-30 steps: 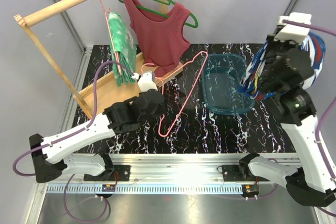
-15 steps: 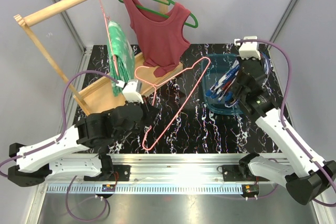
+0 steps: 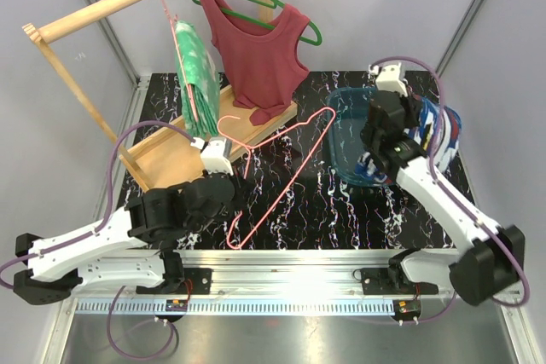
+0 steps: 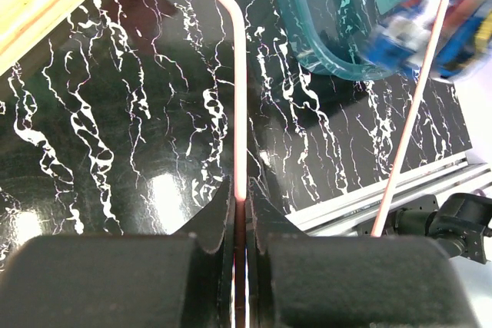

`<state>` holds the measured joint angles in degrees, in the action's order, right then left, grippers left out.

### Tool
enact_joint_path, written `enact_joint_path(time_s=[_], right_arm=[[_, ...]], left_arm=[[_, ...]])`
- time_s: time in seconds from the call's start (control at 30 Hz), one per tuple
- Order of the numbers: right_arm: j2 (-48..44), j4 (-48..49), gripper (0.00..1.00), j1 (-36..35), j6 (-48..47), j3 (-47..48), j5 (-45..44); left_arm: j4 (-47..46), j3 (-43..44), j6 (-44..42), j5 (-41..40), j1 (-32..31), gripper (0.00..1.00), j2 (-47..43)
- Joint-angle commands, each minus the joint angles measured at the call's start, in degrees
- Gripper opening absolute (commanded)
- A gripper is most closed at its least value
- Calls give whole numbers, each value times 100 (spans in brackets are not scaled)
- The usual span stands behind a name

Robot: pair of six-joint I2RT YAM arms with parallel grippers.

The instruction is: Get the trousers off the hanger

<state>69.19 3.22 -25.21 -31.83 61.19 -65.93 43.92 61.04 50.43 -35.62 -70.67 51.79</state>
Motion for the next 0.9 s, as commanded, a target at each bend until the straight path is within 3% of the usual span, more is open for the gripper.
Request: enact_joint_path(time_s=[0.0, 0.23, 0.87], right_arm=[[584, 600, 0, -10, 230, 454, 124], [1825, -136, 0, -28, 686, 1245, 142], [5085, -3433, 0, -133, 3692, 4075, 721]], left_arm=[[-323, -21, -69, -121, -43, 0, -169], [-191, -57, -25, -261, -43, 0, -345], [11, -118, 54, -192, -43, 0, -582]])
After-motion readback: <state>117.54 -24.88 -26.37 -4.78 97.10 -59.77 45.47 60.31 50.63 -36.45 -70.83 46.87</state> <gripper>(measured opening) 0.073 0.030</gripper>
